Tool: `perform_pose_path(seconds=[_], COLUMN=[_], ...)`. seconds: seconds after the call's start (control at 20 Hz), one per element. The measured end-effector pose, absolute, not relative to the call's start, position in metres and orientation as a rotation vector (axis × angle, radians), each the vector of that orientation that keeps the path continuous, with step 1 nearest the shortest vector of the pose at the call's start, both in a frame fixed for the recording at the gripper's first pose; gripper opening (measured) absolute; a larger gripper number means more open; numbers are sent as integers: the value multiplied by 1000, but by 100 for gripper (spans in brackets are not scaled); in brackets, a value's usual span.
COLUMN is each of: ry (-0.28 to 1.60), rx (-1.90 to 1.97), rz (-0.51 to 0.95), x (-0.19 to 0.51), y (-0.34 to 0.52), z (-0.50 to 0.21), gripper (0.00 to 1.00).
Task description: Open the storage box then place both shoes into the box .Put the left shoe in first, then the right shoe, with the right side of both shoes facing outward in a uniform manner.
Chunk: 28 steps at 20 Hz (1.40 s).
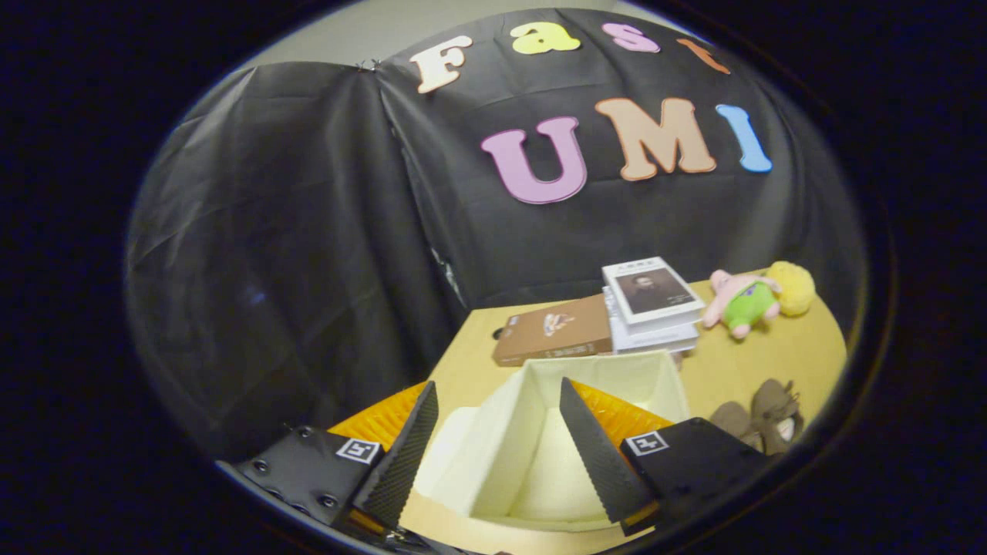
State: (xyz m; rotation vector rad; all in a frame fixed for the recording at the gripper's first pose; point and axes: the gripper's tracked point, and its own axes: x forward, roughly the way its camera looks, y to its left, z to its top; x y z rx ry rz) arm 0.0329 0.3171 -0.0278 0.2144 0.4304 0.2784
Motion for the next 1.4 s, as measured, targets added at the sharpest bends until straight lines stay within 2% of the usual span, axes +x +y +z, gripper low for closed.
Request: perform_pose_path(seconds=[0.25,0.6,0.75,1.0,1.2,1.4], ry=[511,788,904,1118,1275,1350], rx=[75,-72,-76,-99,-150,-138], rz=[55,-214,-292,-330,-289,-216], x=[46,28,11,-14,-29,-31], y=[212,94,60,31,19,25], z=[-44,-116,-149,-201,-239,-273], gripper=[100,100,95,87,80,59])
